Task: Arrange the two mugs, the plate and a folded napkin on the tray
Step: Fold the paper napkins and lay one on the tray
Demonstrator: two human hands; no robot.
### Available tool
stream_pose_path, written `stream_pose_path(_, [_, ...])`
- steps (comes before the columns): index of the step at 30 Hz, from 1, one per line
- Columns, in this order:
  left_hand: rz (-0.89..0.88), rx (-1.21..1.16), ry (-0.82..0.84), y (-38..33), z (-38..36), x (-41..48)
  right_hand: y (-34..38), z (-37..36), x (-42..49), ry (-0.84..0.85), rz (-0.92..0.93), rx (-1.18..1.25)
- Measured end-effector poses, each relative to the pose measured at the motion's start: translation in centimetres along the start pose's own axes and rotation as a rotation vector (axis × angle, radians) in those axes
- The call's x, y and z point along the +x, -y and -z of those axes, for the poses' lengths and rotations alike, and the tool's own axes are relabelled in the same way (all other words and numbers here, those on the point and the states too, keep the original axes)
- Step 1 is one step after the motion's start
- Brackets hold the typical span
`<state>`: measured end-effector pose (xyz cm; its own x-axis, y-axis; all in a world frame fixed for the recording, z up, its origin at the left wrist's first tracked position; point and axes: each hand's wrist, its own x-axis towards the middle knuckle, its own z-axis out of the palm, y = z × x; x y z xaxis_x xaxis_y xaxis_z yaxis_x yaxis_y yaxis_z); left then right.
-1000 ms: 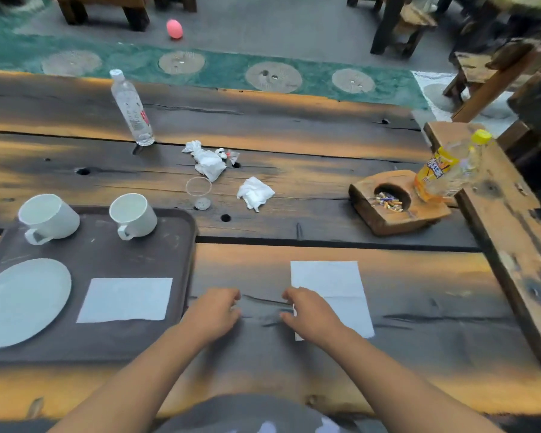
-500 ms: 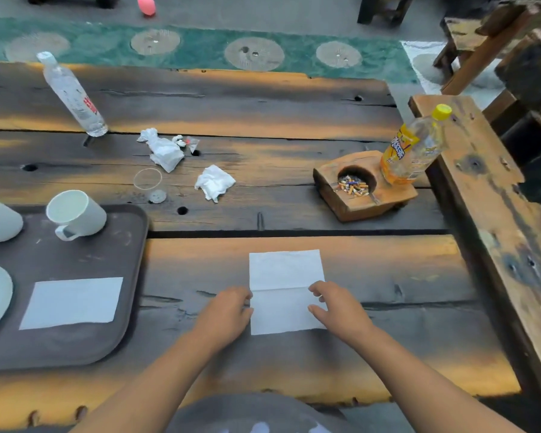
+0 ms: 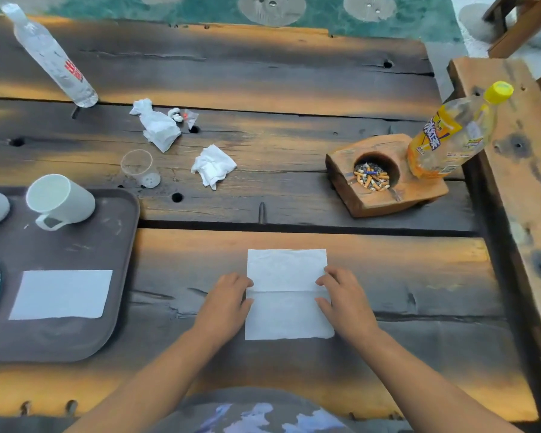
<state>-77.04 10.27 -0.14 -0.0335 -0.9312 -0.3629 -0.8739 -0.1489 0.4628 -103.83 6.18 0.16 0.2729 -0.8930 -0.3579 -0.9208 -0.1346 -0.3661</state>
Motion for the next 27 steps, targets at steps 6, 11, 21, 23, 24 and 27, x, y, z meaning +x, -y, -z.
stream_pose_path(6, [0.006, 0.085, -0.023, 0.1, -0.9, 0.4, -0.4, -0.6, 0.5, 0.016, -0.007, -0.021])
stream_pose_path(11, [0.001, 0.158, -0.059, 0.1, -1.4, 0.3, -0.4, -0.8, 0.4, -0.004, -0.020, 0.011])
stream_pose_path(21, [0.020, 0.157, -0.121, 0.1, -2.1, 0.2, 0.0, -0.6, 0.3, -0.017, -0.056, 0.084])
stream_pose_path(23, [0.017, 0.158, -0.137, 0.2, -2.2, 0.3, 0.0, -0.5, 0.4, -0.017, -0.054, 0.076])
stream_pose_path(24, [0.016, 0.158, -0.143, 0.2, -2.3, 0.4, 0.0, -0.4, 0.4, -0.014, -0.052, 0.071])
stream_pose_path(27, [0.012, 0.163, -0.156, 0.2, -2.5, 0.5, 0.0, -0.4, 0.5, -0.014, -0.052, 0.063])
